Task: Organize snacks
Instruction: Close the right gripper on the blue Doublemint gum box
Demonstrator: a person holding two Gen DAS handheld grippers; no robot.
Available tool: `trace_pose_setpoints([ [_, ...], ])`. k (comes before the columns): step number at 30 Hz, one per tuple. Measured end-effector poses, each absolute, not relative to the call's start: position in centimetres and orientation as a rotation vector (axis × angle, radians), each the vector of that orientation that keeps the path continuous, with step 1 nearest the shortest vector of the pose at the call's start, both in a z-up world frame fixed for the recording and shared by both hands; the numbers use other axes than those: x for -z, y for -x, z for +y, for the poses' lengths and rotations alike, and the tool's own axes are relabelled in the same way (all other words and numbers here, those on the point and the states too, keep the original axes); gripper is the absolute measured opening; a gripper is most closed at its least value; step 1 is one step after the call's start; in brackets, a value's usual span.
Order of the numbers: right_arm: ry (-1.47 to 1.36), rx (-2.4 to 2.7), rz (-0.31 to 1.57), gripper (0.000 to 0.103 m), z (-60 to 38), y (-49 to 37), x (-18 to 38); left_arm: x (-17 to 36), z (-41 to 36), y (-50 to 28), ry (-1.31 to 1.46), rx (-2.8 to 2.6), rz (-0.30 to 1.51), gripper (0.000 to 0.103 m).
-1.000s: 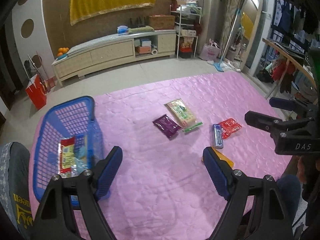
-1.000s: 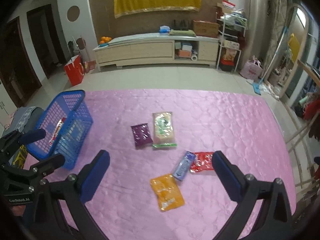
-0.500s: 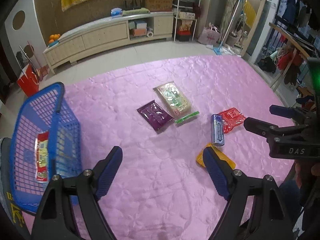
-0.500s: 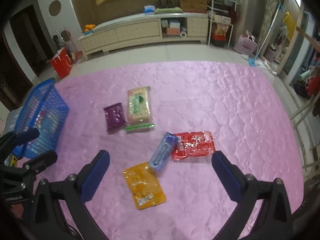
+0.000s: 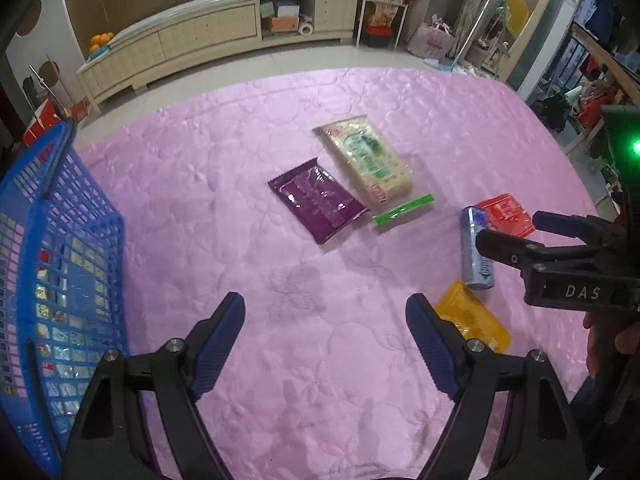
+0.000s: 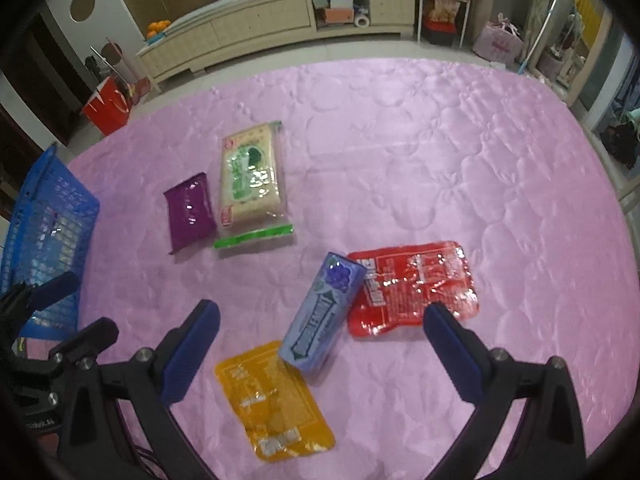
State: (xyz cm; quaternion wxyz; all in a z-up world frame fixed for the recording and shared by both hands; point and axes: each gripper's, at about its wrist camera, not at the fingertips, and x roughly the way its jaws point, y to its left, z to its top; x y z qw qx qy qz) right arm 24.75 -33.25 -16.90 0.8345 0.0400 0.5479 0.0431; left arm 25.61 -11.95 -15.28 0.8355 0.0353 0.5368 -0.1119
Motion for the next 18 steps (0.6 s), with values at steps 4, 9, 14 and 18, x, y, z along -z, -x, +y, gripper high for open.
trace_pose_setpoints([
  [4,-0.081,-0.112,1.221,0.092,-32.7,-25.6,18.3,16.0,-11.2,-26.2,-0.056,0.231,1.153,0.081],
  [9,-0.073,-0.109,1.272,0.069,-32.3,-25.9,19.5,16.5,-10.4,-26.3,-0.033,0.226,1.163,0.081],
  [14,-0.043,-0.090,1.291,0.061,-32.1,-25.9,19.9,16.3,-10.2,-26.0,-0.034,0.231,1.161,0.081],
  [18,-0.053,-0.110,1.289,0.041,-32.0,-25.6,19.8,16.0,-10.3,-25.9,-0.039,0.237,1.154,0.081],
])
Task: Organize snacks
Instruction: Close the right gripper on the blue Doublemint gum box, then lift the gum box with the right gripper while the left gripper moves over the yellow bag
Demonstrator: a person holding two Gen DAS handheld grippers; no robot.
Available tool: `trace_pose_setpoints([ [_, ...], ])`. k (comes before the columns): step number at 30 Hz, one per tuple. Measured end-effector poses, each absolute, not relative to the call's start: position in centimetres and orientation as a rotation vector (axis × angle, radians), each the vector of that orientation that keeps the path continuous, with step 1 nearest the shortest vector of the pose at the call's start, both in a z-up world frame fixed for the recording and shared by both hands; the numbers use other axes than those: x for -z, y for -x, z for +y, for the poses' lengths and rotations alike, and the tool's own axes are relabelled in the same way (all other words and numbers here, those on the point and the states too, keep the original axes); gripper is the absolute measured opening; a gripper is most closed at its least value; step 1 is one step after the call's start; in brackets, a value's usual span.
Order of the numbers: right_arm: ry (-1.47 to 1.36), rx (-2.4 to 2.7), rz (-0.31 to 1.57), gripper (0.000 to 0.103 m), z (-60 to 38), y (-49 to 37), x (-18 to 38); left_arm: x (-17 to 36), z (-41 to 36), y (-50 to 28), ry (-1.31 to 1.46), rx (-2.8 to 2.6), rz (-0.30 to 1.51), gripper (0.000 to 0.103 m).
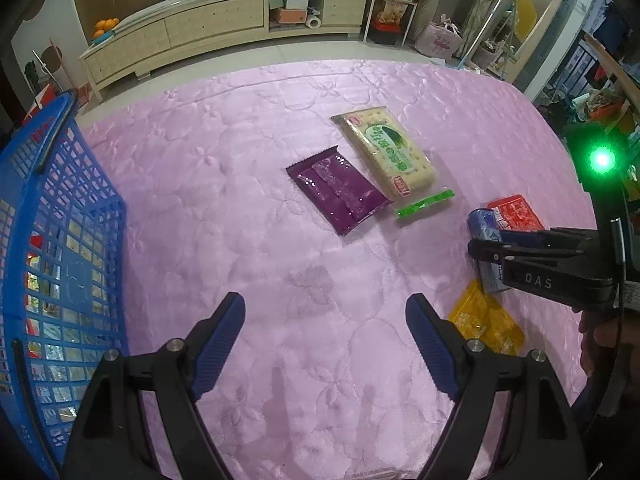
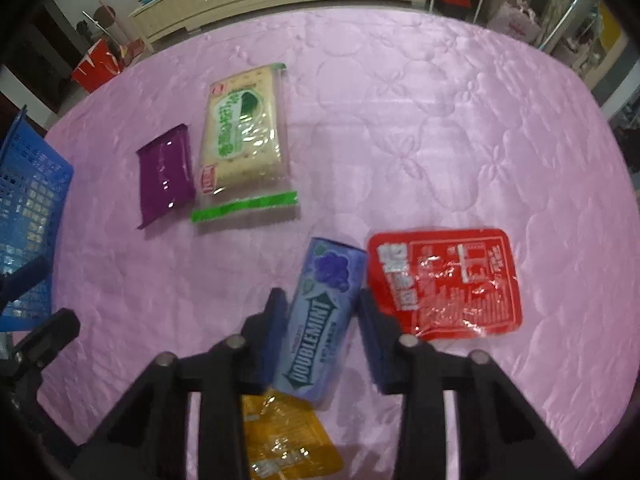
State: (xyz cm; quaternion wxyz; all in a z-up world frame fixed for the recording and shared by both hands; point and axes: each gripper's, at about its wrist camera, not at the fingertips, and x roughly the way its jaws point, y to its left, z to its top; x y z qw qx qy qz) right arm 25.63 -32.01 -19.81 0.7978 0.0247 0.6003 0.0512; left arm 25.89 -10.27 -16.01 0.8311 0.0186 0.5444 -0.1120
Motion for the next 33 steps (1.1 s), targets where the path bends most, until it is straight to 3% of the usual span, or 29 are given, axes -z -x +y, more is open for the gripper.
trace_pose_setpoints([
  [21,-0.140,-0.224,1.111,0.035,-37.1,-19.4,12.9,15.8,-16.4,-22.2,-0.003,0.254,1.235,0.081],
  [33,-0.106,-0.209,1.122,0.035,-39.9,-17.7,14.4,19.6,-22.0,-21.8,0.045,0.122,1.329,0.081],
])
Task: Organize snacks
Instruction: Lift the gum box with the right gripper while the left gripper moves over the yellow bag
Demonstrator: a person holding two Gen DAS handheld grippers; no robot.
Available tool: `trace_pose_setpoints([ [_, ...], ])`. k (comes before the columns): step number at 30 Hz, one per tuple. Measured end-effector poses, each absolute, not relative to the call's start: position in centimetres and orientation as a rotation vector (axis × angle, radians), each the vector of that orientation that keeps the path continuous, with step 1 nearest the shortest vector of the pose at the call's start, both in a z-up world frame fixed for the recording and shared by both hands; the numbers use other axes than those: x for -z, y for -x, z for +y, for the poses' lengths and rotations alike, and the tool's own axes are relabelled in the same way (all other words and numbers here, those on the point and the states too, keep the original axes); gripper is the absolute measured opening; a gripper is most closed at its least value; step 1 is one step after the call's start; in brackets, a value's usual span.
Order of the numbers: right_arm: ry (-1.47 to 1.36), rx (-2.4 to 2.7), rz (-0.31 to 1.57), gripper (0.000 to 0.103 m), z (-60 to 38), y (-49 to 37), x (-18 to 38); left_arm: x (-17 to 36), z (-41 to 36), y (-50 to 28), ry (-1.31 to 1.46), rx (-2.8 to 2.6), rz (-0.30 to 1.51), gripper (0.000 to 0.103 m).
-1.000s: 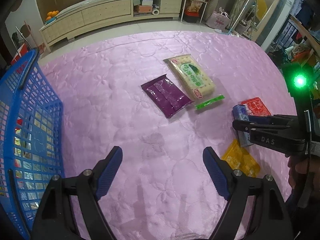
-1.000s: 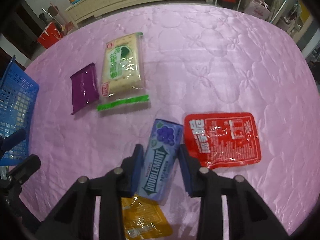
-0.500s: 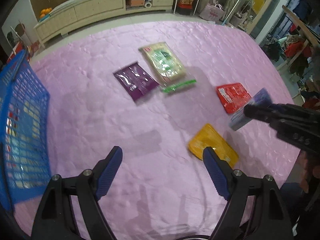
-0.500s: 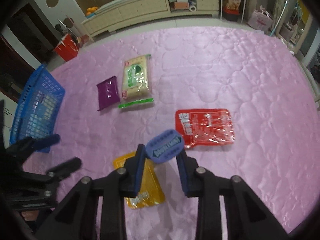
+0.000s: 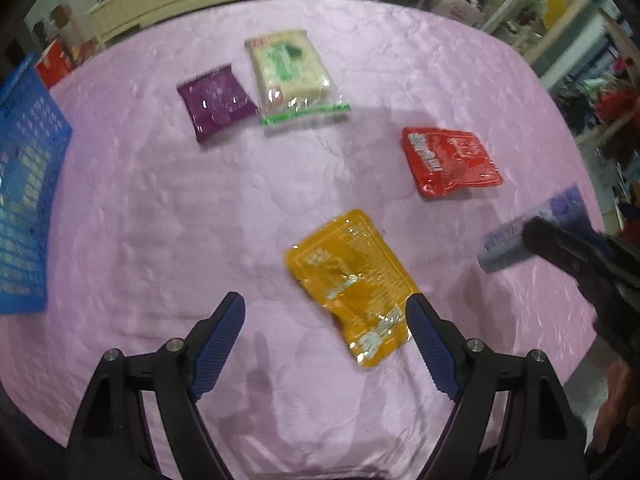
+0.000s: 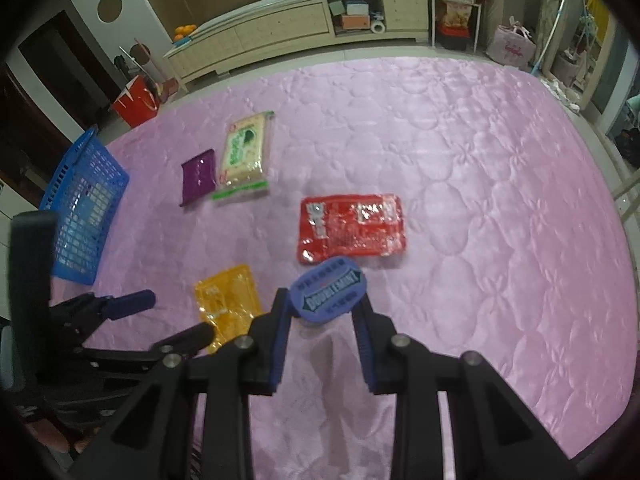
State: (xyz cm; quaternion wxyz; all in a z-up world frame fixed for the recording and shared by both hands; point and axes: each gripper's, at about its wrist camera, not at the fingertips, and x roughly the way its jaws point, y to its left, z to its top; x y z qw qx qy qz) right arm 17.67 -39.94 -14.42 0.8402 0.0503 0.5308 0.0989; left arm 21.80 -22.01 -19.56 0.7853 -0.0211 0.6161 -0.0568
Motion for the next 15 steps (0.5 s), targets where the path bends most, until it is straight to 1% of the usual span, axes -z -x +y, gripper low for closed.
trace_pose_setpoints([
  [7,-0.107,-0.229,1.140,0.035,-40.5,-17.8,15.8,22.2,-23.6,-22.8,0.065,0.043,1.370,0.081],
  [15,-0.134,-0.244,1.146,0.035,-41.0,-17.5,16.4,22.8,-25.0,-23.1,0.023,-0.020,1.313,0.083],
])
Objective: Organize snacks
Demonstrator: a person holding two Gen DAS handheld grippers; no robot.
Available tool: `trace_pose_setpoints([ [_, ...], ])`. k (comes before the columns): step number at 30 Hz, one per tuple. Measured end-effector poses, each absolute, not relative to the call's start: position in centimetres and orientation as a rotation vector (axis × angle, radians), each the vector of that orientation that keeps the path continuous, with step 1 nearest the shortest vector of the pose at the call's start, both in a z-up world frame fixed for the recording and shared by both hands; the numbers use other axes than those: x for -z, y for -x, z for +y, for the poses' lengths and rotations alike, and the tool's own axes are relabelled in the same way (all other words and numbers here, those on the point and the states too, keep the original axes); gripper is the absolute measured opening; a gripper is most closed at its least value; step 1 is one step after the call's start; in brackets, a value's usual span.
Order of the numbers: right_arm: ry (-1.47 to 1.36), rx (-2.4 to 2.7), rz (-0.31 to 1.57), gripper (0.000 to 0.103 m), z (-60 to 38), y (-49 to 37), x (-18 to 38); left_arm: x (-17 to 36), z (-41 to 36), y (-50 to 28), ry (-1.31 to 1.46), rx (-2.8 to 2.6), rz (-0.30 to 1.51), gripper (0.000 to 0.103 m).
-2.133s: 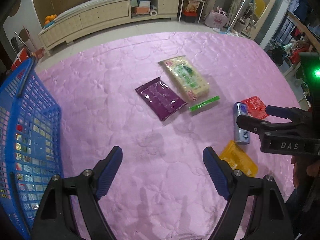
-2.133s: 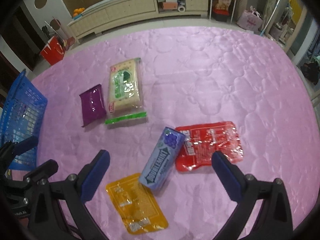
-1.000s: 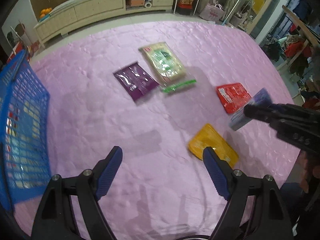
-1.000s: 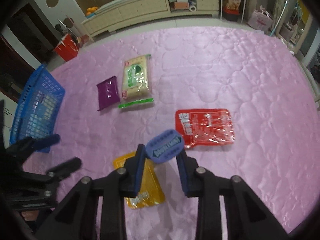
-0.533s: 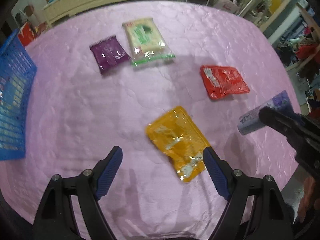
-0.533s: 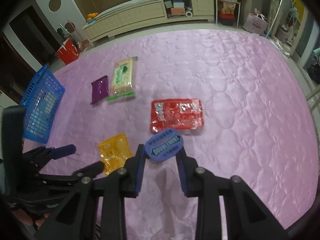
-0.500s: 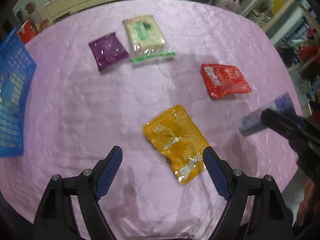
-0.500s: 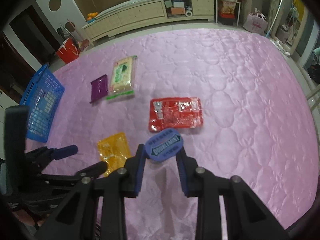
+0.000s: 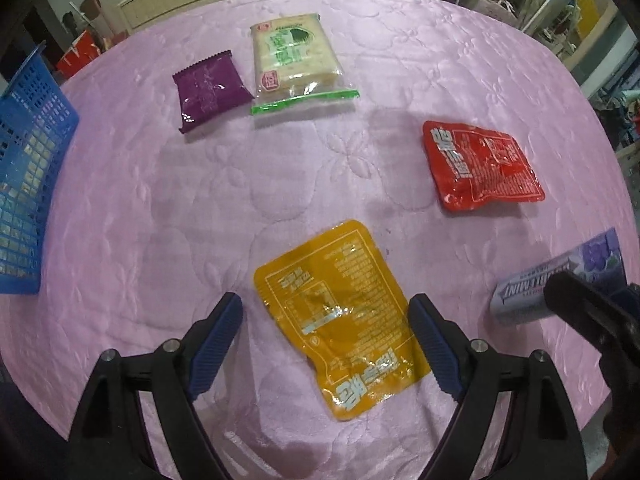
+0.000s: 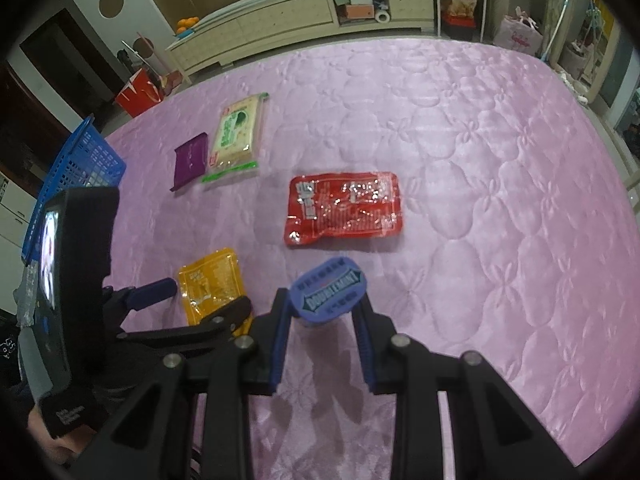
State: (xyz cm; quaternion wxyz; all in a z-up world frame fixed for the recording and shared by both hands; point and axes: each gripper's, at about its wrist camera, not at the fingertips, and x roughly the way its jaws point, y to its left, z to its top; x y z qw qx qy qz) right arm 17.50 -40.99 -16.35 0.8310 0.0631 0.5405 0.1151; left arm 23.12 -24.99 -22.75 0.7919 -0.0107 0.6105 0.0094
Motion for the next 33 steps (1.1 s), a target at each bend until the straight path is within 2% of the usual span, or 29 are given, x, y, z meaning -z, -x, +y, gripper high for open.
trace_pose_setpoints([
  [3,-0.138,-0.245,1.145,0.035,-41.0,-17.3,16.3,23.0,-25.4,-22.9,0.012,-0.007,1.327,0.082],
  [5,-0.140,-0.243,1.143,0.035,-40.9,-17.2,16.2,22.8,-25.8,-22.7,0.007,0.010,1.329,0.069],
  [7,-0.145,-0.243,1.144,0.035,-40.9,-17.1,16.1,22.5,-26.0,-22.6,0.007,0.025,1.337,0.049],
  [14,-0.157,-0.244,1.151,0.035,-40.3,-16.5,16.0,22.1,-26.6,-21.7,-0.030,0.068,1.311,0.032],
  [16,-0.159,-0.244,1.153,0.035,-40.1,-16.3,15.9,21.5,-27.6,-21.2,-0.056,0.097,1.281,0.000],
  [22,-0.154,-0.231,1.155,0.035,-39.9,-15.7,15.4,21.6,-28.6,-20.6,-0.057,0.164,1.281,0.000],
  [33,-0.146,-0.226,1.132,0.035,-38.6,-15.3,13.6,17.5,-23.5,-19.8,0.100,0.226,1.219,0.000],
])
